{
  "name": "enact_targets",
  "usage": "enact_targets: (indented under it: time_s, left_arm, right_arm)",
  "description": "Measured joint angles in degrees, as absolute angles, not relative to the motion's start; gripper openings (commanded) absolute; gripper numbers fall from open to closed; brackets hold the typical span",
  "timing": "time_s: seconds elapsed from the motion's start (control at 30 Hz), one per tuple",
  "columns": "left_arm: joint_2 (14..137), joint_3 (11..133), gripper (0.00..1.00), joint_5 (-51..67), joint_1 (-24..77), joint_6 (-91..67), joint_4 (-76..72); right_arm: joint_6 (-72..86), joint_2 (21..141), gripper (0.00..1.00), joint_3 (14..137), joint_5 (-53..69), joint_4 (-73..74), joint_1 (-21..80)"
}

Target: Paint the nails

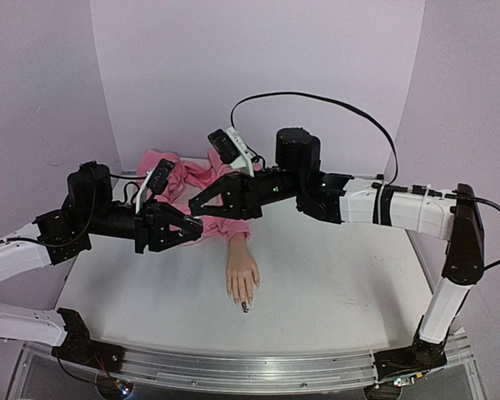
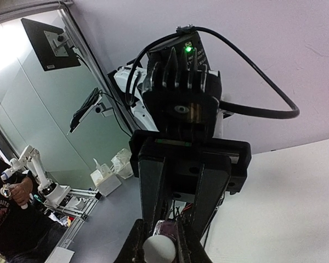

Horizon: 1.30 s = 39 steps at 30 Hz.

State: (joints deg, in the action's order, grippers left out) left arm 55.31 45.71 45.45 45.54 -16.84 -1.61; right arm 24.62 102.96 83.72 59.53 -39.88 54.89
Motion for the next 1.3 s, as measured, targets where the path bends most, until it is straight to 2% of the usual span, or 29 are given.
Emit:
enact_targets:
  time_s: [0.2,0.33,0.4,0.57,0.67,0.73,0.77,0.83,1.03,1.17,1.3]
  left_arm:
    - [53.93,45.71,0.00,39.81,45.65,-15.03,-1.02]
    - [52.75,45.71,0.00,27.88,45.69,-10.52,0.97]
    - [53.54,45.71,0.00,19.75,45.69,-6.85,1.26]
    - [59.81,45.74,0.00,3.31,46.17,3.29,-5.89]
    - [63.75,45.74,0.00,-0.95,47.35,6.52,-11.33]
    - [65.08,45.74,0.00,-2.15,47.48,7.51,-13.78]
    - [65.49,45.74,0.00,-2.24,47.51,7.68,-14.59]
    - [65.63,45.34,0.00,-2.13,47.68,7.57,-15.62]
    - [61.60,40.91,0.00,-2.00,46.89,2.04,-15.42]
    - [57.21,40.27,0.00,1.65,46.70,-2.11,-8.71]
    - [54.08,41.15,0.00,11.84,46.54,-4.62,-2.87]
  right_arm:
    - [24.49,102.96,0.00,83.70,55.83,-40.51,55.27]
    - [24.67,102.94,0.00,83.74,43.13,-38.83,56.31]
    - [25.45,103.00,0.00,85.01,31.38,-35.18,57.87]
    - [31.70,106.26,0.00,94.76,-7.90,-21.21,65.17]
    - [34.59,108.33,0.00,99.26,-22.31,-15.86,67.96]
    - [35.62,109.93,0.00,102.17,-27.66,-13.58,68.71]
    - [35.99,110.08,0.09,102.52,-28.77,-13.17,68.82]
    - [35.99,110.02,0.35,102.52,-29.36,-12.82,68.97]
    - [30.59,106.00,0.81,98.45,-18.96,-11.66,70.11]
    - [25.45,97.97,0.93,91.15,-6.57,-11.79,67.18]
    - [21.61,90.89,0.90,84.97,9.08,-14.68,57.71]
